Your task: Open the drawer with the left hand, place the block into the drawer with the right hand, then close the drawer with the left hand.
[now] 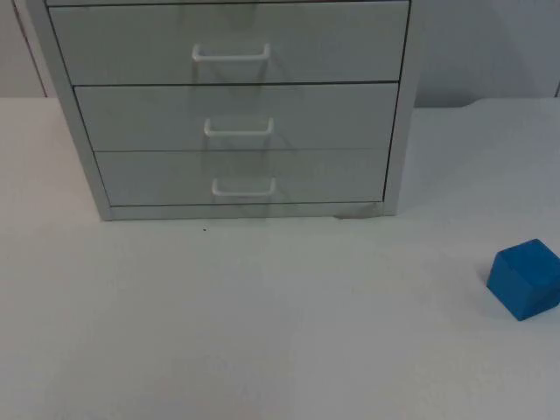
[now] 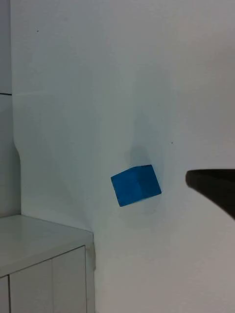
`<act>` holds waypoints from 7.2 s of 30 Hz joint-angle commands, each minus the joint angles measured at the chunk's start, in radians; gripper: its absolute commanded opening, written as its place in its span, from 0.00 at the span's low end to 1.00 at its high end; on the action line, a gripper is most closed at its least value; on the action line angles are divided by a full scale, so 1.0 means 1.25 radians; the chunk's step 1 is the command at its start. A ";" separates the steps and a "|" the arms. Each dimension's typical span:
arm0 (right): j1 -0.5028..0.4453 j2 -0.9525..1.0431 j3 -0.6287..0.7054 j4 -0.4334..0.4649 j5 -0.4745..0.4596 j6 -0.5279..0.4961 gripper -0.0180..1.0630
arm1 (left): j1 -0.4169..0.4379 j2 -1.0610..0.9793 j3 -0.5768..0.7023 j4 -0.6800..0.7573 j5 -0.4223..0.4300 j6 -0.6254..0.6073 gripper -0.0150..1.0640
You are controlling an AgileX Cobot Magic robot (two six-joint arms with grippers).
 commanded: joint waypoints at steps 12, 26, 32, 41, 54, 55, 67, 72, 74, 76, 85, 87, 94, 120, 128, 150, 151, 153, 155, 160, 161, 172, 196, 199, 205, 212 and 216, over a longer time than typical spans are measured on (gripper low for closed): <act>-0.005 0.184 -0.047 -0.002 -0.124 0.000 0.99 | -0.002 0.128 -0.028 0.000 -0.061 0.001 0.99; -0.005 0.595 -0.064 -0.002 -0.260 0.000 0.99 | -0.002 0.360 -0.030 -0.038 -0.137 0.001 0.99; -0.005 0.687 -0.064 0.000 -0.258 0.000 0.99 | -0.002 0.408 -0.030 -0.044 -0.156 0.001 0.99; -0.005 0.700 -0.064 0.000 -0.255 0.000 0.99 | -0.002 0.486 -0.084 -0.147 -0.174 0.090 0.95; -0.005 0.700 -0.064 0.000 -0.255 0.000 0.99 | -0.002 0.708 -0.226 -0.419 -0.141 0.353 0.75; -0.005 0.700 -0.064 0.000 -0.255 0.000 0.99 | -0.002 0.733 -0.235 -0.448 -0.128 0.381 0.75; -0.005 0.700 -0.064 0.000 -0.261 0.000 0.99 | -0.171 0.913 -0.288 -0.476 -0.159 0.450 0.71; -0.005 0.700 -0.064 0.000 -0.261 0.000 0.99 | -0.280 0.977 -0.320 -0.444 -0.198 0.446 0.71; -0.005 0.700 -0.064 0.000 -0.261 0.000 0.99 | -0.331 1.008 -0.338 -0.406 -0.221 0.441 0.71; -0.005 0.700 -0.064 0.000 -0.261 0.000 0.99 | -0.377 1.033 -0.354 -0.349 -0.243 0.435 0.71; -0.005 0.700 -0.064 0.000 -0.265 0.000 0.99 | -0.550 1.127 -0.380 -0.108 -0.326 0.403 0.71; -0.005 0.700 -0.064 0.000 -0.267 0.000 0.99 | -0.569 1.144 -0.380 -0.070 -0.340 0.389 0.71; -0.005 0.700 -0.064 0.000 -0.267 0.000 0.99 | -0.644 1.264 -0.380 0.213 -0.365 0.255 0.71; -0.005 0.700 -0.064 -0.002 -0.273 0.000 0.99 | -0.537 1.532 -0.379 0.738 -0.708 0.090 0.63; -0.005 0.700 -0.064 -0.002 -0.280 0.000 0.99 | -0.500 1.551 -0.404 0.795 -0.708 0.055 0.63; -0.005 0.700 -0.064 -0.002 -0.285 0.000 0.99 | -0.498 1.671 -0.501 0.817 -0.673 0.018 0.63; -0.005 0.700 -0.064 -0.002 -0.285 0.000 0.99 | -0.498 1.675 -0.507 0.819 -0.673 0.017 0.63; -0.005 0.700 -0.064 -0.002 -0.285 0.000 0.99 | -0.498 1.690 -0.524 0.823 -0.657 -0.005 0.63; -0.005 0.700 -0.064 -0.002 -0.285 0.000 0.99 | -0.498 1.699 -0.533 0.823 -0.648 -0.015 0.63; -0.005 0.700 -0.064 -0.002 -0.285 0.000 0.99 | -0.498 1.719 -0.546 0.828 -0.641 -0.022 0.63; -0.005 0.700 -0.064 -0.002 -0.285 0.000 0.99 | -0.498 1.727 -0.546 0.828 -0.630 -0.022 0.61; -0.005 0.700 -0.064 -0.002 -0.285 0.000 0.99 | -0.498 1.743 -0.546 0.754 -0.553 -0.022 0.01; -0.005 0.700 -0.064 -0.002 -0.299 0.000 0.99 | -0.682 1.616 -0.325 0.648 -0.477 -0.115 0.01; -0.005 0.700 -0.064 -0.002 -0.299 0.000 0.99 | -0.695 1.608 -0.299 0.648 -0.477 -0.121 0.01; -0.005 0.700 -0.064 -0.002 -0.297 0.000 0.99 | -0.725 1.606 -0.266 0.625 -0.475 -0.127 0.01; -0.005 0.700 -0.064 -0.002 -0.297 0.000 0.99 | -0.751 1.606 -0.266 0.602 -0.478 -0.127 0.01; -0.005 0.700 -0.064 0.000 -0.297 0.000 0.99 | -0.751 1.606 -0.266 0.613 -0.478 -0.127 0.01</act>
